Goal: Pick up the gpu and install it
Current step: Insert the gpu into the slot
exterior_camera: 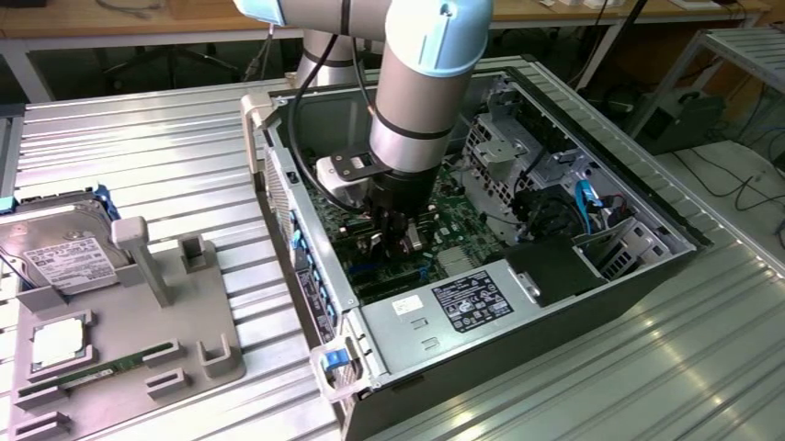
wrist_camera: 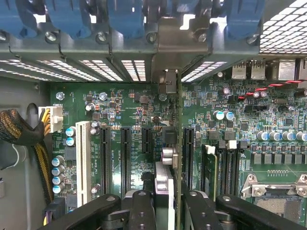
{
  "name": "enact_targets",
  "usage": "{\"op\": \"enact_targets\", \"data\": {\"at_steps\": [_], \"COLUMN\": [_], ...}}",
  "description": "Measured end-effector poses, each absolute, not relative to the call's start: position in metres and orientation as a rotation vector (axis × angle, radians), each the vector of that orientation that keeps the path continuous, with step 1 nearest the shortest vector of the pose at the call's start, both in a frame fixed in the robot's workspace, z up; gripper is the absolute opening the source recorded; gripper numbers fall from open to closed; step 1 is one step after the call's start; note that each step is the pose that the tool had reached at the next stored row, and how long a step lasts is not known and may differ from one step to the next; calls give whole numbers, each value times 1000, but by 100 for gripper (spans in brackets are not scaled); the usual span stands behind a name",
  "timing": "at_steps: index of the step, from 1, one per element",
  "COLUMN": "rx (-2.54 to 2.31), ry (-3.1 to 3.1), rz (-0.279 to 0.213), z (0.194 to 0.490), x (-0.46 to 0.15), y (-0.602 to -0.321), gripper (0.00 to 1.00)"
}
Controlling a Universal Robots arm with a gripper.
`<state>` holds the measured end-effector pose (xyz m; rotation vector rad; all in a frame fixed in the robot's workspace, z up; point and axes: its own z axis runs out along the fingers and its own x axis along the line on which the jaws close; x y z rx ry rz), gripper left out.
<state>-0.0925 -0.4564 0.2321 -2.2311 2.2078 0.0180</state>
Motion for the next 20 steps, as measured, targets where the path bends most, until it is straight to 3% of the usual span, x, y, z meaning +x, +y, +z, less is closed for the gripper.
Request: {"op": "enact_targets", "data": {"at_steps": [20], "rx": [-2231], "ry": [2208], "rz": [18], "z": [223], "x": [-93], "y": [-456], "gripper": [28]}}
